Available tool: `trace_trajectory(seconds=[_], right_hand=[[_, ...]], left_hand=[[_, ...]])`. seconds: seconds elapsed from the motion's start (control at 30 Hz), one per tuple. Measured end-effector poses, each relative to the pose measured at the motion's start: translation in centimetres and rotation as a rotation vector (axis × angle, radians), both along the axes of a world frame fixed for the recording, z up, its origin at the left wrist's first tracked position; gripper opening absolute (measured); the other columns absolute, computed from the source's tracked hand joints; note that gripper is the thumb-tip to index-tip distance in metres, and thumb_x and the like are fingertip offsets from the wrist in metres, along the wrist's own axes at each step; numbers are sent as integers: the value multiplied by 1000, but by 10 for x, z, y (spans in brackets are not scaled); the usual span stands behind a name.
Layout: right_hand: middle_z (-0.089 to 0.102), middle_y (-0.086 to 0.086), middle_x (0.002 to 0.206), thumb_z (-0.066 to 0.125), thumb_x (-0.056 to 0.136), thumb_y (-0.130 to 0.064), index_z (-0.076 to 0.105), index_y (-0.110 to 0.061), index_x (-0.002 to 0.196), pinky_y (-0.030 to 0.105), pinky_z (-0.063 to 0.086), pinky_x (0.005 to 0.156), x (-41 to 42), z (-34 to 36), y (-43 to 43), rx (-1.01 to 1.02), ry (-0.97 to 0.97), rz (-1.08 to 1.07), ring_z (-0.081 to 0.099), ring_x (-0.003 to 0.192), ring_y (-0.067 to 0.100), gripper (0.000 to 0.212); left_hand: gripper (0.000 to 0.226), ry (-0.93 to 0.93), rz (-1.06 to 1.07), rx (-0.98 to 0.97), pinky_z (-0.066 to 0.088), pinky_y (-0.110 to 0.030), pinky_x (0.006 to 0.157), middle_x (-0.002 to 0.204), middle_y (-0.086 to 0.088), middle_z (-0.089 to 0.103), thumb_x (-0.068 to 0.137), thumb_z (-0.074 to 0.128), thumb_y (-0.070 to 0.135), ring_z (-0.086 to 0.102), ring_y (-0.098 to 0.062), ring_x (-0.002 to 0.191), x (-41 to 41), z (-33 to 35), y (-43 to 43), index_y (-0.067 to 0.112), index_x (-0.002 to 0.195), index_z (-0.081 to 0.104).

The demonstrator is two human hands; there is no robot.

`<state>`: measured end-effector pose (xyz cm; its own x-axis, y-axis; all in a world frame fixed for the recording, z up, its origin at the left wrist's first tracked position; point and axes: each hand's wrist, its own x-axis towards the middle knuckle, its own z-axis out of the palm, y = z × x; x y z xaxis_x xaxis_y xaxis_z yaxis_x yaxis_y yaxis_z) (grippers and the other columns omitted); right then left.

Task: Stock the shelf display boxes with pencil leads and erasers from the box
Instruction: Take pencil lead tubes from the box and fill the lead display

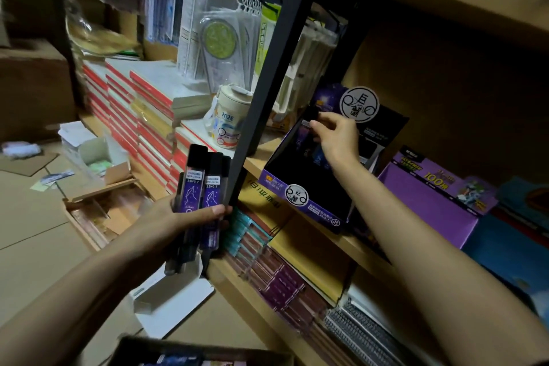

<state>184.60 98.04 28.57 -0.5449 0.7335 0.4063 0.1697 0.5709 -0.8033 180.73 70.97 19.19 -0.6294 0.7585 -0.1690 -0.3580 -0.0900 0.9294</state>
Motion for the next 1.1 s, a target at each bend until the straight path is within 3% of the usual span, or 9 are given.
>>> trace_trajectory(seconds=[0.13, 0.33, 0.43, 0.5, 0.63, 0.83, 0.93, 1.1], right_hand=[[65, 10, 101, 61, 88, -5, 64, -1, 112, 24, 55, 69, -6, -4, 5, -138, 29, -6, 64, 87, 19, 25], [63, -1, 74, 65, 87, -13, 68, 0, 102, 31, 57, 68, -14, -17, 11, -176, -35, -125, 62, 62, 11, 20], [67, 8, 72, 66, 87, -17, 71, 1, 85, 36, 57, 69, -13, -15, 14, -121, -161, -128, 64, 66, 18, 19], [71, 12, 81, 66, 87, -21, 70, -3, 76, 36, 57, 73, -7, -12, 12, -81, -306, -116, 67, 73, 20, 22], [70, 7, 95, 60, 90, -26, 71, -12, 88, 40, 54, 85, 19, -9, -17, -5, -330, -40, 66, 91, 21, 18], [68, 5, 93, 58, 92, -26, 65, -13, 98, 19, 51, 64, 58, -18, -97, -402, -246, 428, 63, 79, 12, 16], [69, 11, 95, 60, 90, -25, 64, -11, 101, 29, 51, 71, 60, -27, -119, -552, -302, 534, 62, 80, 18, 18], [71, 3, 80, 61, 90, -15, 65, -9, 92, 21, 54, 57, 59, -36, -127, -669, -174, 553, 68, 70, 10, 8]], left_hand=[[35, 6, 1, -2, 54, -19, 53, 99, -3, 74, 71, 73, 22, 72, -17, 87, 2, 1, 0, 16, 105, 64], [38, -15, -3, 22, 55, -21, 54, 99, -6, 74, 67, 76, 24, 72, -19, 87, 4, 2, 3, 15, 102, 66], [40, -11, -9, 38, 55, -23, 55, 99, -6, 74, 65, 76, 25, 72, -20, 87, 3, 5, 1, 15, 103, 66], [39, -11, -13, 40, 56, -23, 55, 100, -6, 74, 67, 75, 24, 72, -19, 88, 3, 6, 1, 14, 104, 66], [42, -5, -17, 31, 55, -21, 54, 99, -6, 74, 68, 75, 24, 72, -19, 88, 7, 6, 1, 13, 107, 63], [45, 5, -60, 0, 56, -23, 60, 100, -6, 74, 69, 75, 27, 71, -21, 91, 12, 4, 4, 13, 110, 62], [46, 19, -99, 1, 56, -24, 65, 103, -7, 73, 70, 75, 30, 71, -21, 93, 16, 4, 5, 14, 111, 63], [46, 13, -87, -2, 56, -22, 61, 99, -3, 73, 71, 73, 29, 72, -19, 88, 17, 4, 5, 16, 113, 60]])
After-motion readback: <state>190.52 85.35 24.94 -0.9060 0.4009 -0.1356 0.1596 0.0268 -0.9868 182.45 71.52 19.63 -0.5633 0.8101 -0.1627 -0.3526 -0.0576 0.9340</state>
